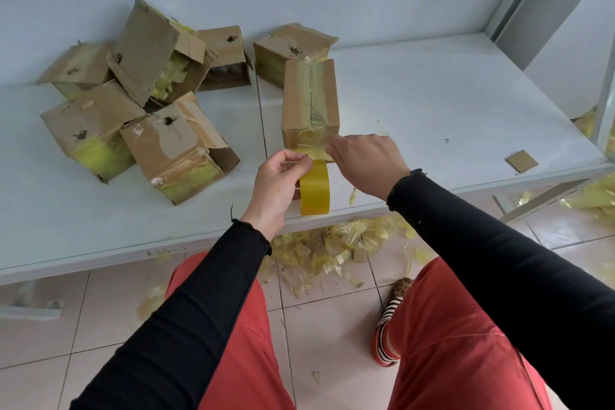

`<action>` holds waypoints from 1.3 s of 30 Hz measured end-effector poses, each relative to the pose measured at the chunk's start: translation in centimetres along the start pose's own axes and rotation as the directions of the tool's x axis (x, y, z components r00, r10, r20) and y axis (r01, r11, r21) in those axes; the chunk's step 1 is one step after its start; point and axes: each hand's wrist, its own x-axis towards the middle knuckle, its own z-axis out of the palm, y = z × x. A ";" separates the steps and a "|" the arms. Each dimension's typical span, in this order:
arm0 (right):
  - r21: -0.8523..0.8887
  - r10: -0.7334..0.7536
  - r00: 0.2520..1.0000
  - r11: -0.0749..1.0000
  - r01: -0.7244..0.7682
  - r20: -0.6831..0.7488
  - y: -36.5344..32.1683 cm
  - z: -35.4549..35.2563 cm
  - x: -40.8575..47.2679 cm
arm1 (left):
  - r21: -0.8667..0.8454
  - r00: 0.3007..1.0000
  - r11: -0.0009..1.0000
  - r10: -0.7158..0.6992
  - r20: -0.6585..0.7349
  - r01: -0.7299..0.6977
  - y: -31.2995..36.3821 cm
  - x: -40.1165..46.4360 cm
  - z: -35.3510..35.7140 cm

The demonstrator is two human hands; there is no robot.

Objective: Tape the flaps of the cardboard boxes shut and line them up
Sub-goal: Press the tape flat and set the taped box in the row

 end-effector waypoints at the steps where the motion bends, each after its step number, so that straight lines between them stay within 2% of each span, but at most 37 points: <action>1: -0.027 0.009 1.000 1.000 -0.008 0.008 0.1 0.1 0.1 | 0.002 1.000 1.000 0.004 -0.002 -0.004 0.0 0.1 0.1; 5: -0.064 0.088 0.990 0.995 -0.081 0.108 1.9 0.1 0.0 | 0.021 0.999 0.999 0.035 -0.013 -0.035 0.0 0.2 0.5; 6: -0.019 0.104 0.992 0.995 -0.103 0.078 2.3 0.0 -0.2 | 0.018 0.999 0.999 0.032 -0.011 -0.032 -0.1 0.2 0.5; 8: 0.131 0.156 0.985 0.981 -0.146 -0.072 2.4 -0.3 -0.4 | -0.001 1.000 1.000 0.011 -0.003 -0.011 -0.1 0.2 0.4; 10: 0.313 0.231 0.952 0.936 -0.162 -0.199 1.7 -0.5 0.1 | -0.010 1.000 1.000 0.000 -0.003 0.000 -0.1 0.3 0.5; 11: 0.375 0.248 0.945 0.914 -0.155 -0.214 1.3 -0.5 0.7 | -0.003 1.000 1.000 0.000 0.000 0.000 -0.1 0.2 0.6; 13: 0.420 0.241 0.958 0.894 -0.157 -0.155 0.6 -0.3 1.9 | 0.030 1.000 0.999 0.021 -0.005 -0.021 0.1 0.1 0.6; 15: 0.403 0.227 0.969 0.899 -0.171 -0.094 0.6 0.2 2.7 | 0.080 0.998 0.995 0.056 -0.006 -0.056 0.3 0.2 0.4; 20: 0.375 0.211 0.974 0.912 -0.166 -0.083 2.2 0.3 3.9 | 0.287 0.995 0.955 0.051 0.080 -0.072 0.6 0.0 0.1; 23: 0.401 0.174 0.982 0.907 -0.128 -0.079 2.7 0.0 4.0 | 0.195 0.996 0.976 0.092 0.017 -0.094 0.6 -0.4 0.1; 26: 0.427 0.211 0.971 0.893 -0.143 -0.116 2.1 0.2 3.9 | 0.081 0.995 0.992 0.095 -0.007 -0.095 0.6 -0.9 -0.3; 30: 0.281 0.187 0.967 0.950 -0.133 -0.176 1.5 1.3 3.8 | 0.093 0.997 0.993 0.075 0.004 -0.075 0.0 -1.6 -0.5; 34: 0.255 0.138 0.978 0.962 -0.095 -0.158 1.8 1.7 3.6 | 0.072 0.999 0.997 0.002 0.042 -0.005 0.3 -1.5 -1.0; 37: 0.293 0.195 0.963 0.946 -0.134 -0.188 1.3 1.2 4.2 | 0.144 0.997 0.989 -0.030 0.067 0.020 0.8 -1.2 -1.3; 39: 0.222 0.228 0.941 0.959 -0.174 -0.249 0.6 1.0 4.8 | 0.235 0.998 0.972 0.009 0.056 -0.022 1.1 -1.0 -1.4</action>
